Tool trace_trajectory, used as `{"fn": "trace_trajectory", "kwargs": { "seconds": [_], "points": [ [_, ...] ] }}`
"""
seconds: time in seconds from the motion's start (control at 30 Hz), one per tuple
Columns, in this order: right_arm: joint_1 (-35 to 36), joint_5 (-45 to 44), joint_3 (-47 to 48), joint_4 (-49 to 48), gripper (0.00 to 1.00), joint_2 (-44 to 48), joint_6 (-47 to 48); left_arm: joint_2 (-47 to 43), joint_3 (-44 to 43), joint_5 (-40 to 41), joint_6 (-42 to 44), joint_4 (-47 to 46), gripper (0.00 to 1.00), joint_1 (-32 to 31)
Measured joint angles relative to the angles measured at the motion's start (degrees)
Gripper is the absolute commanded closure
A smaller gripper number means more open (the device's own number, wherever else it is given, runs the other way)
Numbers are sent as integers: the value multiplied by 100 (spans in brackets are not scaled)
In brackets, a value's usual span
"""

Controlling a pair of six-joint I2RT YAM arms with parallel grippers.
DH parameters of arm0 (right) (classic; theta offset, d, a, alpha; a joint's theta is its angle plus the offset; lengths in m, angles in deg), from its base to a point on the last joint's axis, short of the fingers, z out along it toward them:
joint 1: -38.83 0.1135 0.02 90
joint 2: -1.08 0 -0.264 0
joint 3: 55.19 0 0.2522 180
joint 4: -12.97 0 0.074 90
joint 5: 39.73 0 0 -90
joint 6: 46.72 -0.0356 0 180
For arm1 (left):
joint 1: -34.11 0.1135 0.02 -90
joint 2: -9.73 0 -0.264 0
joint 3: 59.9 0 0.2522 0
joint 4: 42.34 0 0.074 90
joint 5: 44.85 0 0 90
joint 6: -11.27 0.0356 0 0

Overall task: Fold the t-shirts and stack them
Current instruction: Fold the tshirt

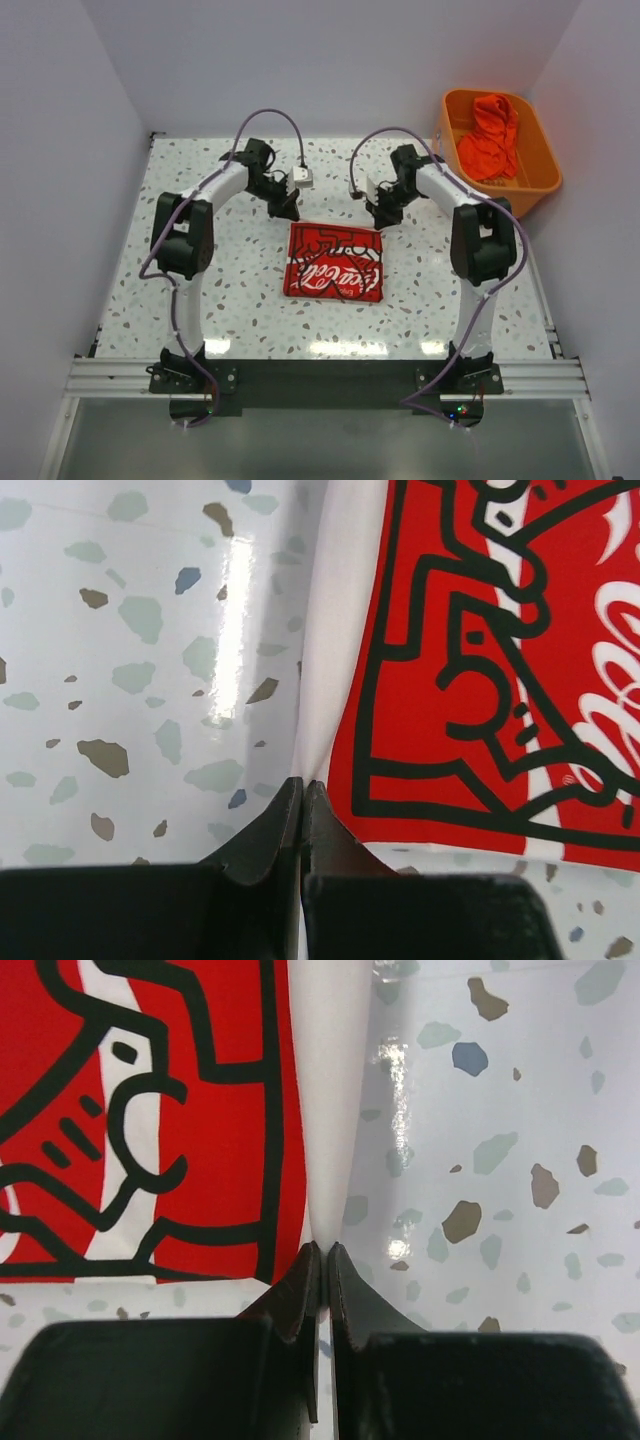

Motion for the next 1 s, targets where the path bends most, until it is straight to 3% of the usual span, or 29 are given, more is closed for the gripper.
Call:
{"fn": "trace_trajectory", "kwargs": {
  "seconds": [0.23,0.27,0.33,0.37,0.43,0.47,0.53,0.57,0.63,0.67,0.87,1.0],
  "points": [
    [0,-365,313,-466,100,-721,-219,992,-634,350,-562,-417,100,0],
    [0,-413,345,-544,98,-730,-260,1054,-719,409,-623,-459,94,0],
    [0,-533,437,-706,77,-730,-382,1126,-874,503,-748,-551,79,2],
    [0,-586,476,-785,62,-730,-474,1139,-949,590,-866,-634,71,9],
    [-9,-800,551,-1005,47,-728,-702,1134,-1034,708,-1084,-800,63,66],
    [-24,-881,560,-1132,32,-713,-881,1113,-1038,704,-1241,-920,50,120],
    [-59,-1021,560,-1305,21,-660,-1290,999,-962,682,-1569,-1161,44,267],
    [-72,-1071,560,-1353,16,-610,-1523,876,-841,658,-1803,-1305,31,361],
    [-98,-1093,560,-1375,14,-407,-2094,444,-426,560,-2284,-1637,22,546],
    [-109,-1069,560,-1381,8,-267,-2426,170,-186,481,-2614,-1779,0,627],
    [-101,31,286,-1641,1,831,-4690,-1491,1456,-195,-4848,-3064,0,507],
    [109,1016,-516,-1899,2,1261,-5974,-1757,2411,-918,-6065,-3869,0,98]
  ]
}}
